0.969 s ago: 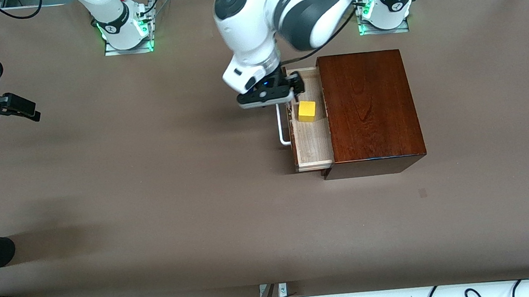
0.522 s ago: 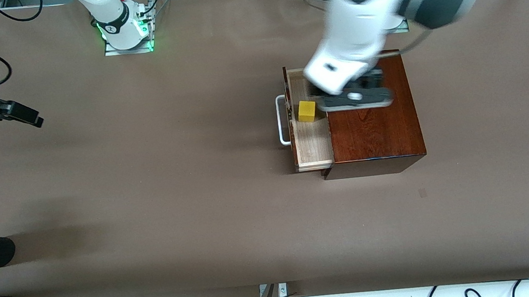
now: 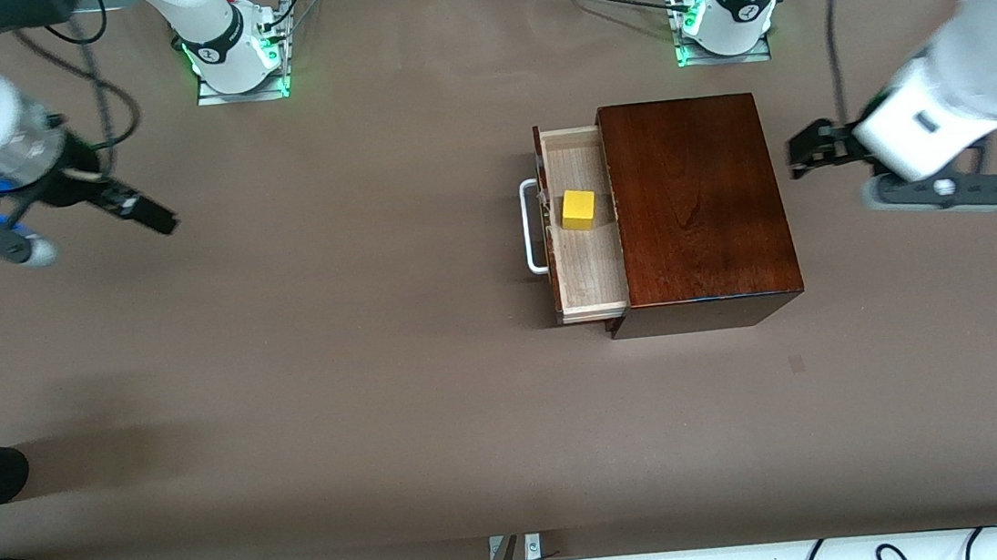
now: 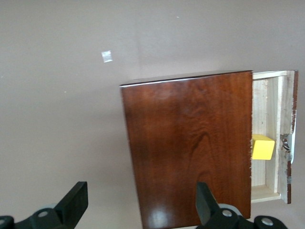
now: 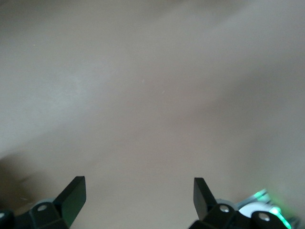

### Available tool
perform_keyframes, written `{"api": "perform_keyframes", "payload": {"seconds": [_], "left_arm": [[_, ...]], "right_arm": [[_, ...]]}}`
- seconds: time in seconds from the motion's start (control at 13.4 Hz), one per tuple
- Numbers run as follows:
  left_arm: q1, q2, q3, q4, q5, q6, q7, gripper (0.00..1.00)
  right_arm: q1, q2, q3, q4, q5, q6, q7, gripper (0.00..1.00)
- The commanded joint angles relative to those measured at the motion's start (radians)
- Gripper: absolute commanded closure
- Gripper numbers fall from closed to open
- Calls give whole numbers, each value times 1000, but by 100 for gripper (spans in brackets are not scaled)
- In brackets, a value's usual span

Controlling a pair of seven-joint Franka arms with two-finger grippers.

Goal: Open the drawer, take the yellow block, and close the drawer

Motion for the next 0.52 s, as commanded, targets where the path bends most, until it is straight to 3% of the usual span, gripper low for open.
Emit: {"api": "perform_keyframes", "payload": {"seconds": [0.0,0.22,0.45], "left_arm": [[-82,-131,155,-134,-38,14,57,0],[-108,-314,219,-397,-28,265,54,0],[-139,-336,259,-461,-25,310,57,0]], "right_arm": [[122,14,-8,28,35,-2,258,0],[248,49,-8,33,83,56,577,0],[388,101,-8,40,81,191,929,0]]}}
